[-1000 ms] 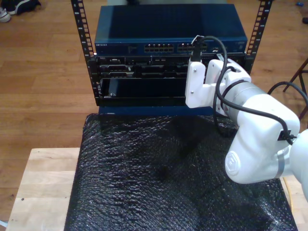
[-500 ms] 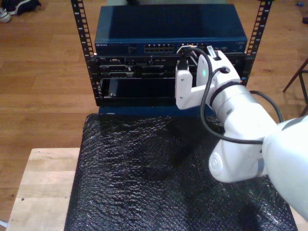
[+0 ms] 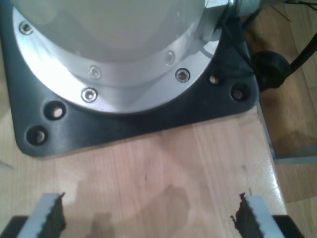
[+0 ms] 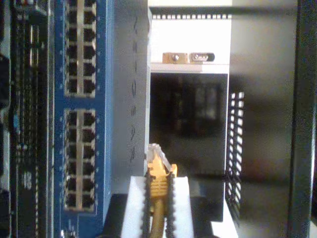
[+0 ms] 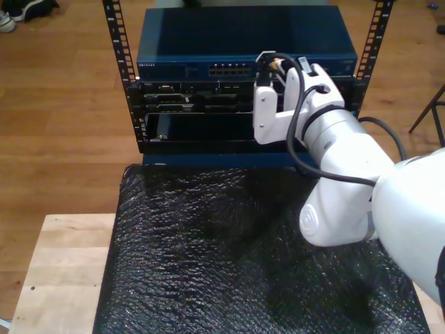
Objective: Grab the cable and plug it in
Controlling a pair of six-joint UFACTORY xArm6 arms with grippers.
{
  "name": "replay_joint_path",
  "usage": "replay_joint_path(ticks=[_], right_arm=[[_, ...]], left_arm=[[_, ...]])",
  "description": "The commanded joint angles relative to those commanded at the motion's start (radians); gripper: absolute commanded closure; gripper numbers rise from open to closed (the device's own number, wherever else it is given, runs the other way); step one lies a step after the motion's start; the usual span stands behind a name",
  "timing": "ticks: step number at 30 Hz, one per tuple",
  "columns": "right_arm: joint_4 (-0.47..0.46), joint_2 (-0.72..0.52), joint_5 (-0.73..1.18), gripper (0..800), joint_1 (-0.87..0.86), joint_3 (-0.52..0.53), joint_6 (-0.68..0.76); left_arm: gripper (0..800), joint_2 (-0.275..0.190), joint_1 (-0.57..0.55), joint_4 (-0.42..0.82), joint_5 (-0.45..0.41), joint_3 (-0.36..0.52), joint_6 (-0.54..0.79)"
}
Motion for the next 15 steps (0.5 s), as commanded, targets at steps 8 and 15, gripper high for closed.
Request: replay_joint_path(ticks=[8,15], right_arm=[[-0.002,0.003,-0.003,800,-0.014,-0.002,0.021],[0.005,0.031,-0.054,800,-0.014,-0.029,0.023]], left_arm=[[0,0.002,0.000,0.000,0.000,0.000,0.000],[0,0.000,0.000,0.000,0.000,0.000,0.000]])
